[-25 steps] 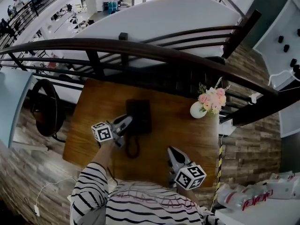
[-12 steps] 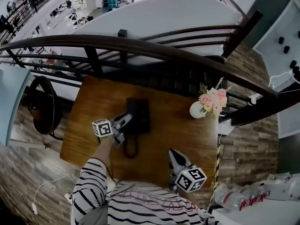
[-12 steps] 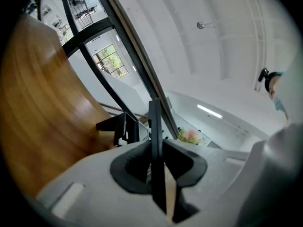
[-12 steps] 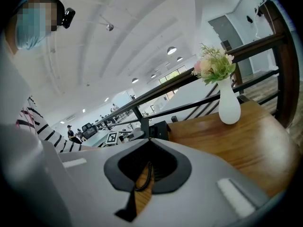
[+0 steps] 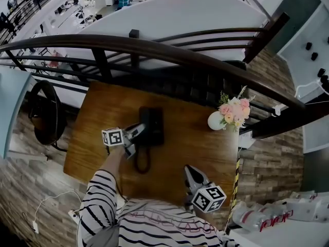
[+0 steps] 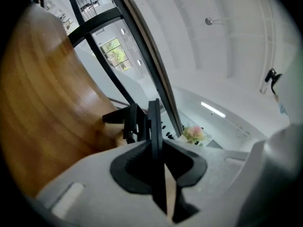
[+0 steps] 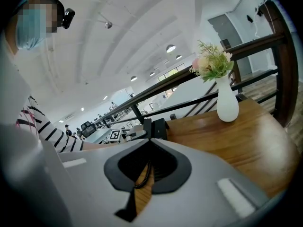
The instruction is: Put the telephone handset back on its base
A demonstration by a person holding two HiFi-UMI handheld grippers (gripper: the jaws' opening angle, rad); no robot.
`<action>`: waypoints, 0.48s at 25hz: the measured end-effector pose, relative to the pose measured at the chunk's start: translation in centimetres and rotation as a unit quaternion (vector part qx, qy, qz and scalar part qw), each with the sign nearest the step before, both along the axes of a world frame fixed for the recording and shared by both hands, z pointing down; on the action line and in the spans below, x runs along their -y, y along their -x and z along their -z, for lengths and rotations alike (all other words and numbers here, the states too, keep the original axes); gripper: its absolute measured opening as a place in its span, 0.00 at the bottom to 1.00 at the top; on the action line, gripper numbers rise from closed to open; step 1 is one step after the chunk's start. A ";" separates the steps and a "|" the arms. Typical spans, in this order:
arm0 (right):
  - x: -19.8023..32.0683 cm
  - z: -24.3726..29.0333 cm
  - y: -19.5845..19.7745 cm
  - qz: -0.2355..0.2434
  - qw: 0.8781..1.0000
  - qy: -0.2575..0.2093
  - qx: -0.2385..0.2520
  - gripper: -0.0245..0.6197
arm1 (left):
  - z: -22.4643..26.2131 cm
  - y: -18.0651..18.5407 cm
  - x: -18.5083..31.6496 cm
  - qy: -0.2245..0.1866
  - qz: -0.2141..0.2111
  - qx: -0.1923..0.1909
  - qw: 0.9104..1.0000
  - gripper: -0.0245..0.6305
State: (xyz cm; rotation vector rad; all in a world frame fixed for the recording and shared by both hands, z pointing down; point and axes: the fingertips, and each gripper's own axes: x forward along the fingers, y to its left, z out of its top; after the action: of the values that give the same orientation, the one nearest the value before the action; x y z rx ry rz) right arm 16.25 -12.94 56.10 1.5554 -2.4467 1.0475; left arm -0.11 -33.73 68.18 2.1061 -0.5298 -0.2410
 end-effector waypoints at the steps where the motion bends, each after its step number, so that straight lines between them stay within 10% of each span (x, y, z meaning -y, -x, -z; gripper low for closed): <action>1: 0.0 -0.1 0.0 0.001 1.000 0.001 -0.001 0.04 | 0.2 -0.1 0.0 0.001 0.000 -0.003 1.000 0.15; 12: 0.4 -0.4 0.7 0.008 1.000 0.006 -0.004 0.04 | -0.4 -0.1 0.5 0.029 -0.003 -0.028 0.999 0.15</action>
State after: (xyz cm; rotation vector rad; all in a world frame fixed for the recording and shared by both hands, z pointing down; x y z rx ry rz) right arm 15.52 -13.33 56.55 1.5298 -2.4387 1.0496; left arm 0.00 -34.27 68.58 2.0374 -0.4913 -0.2773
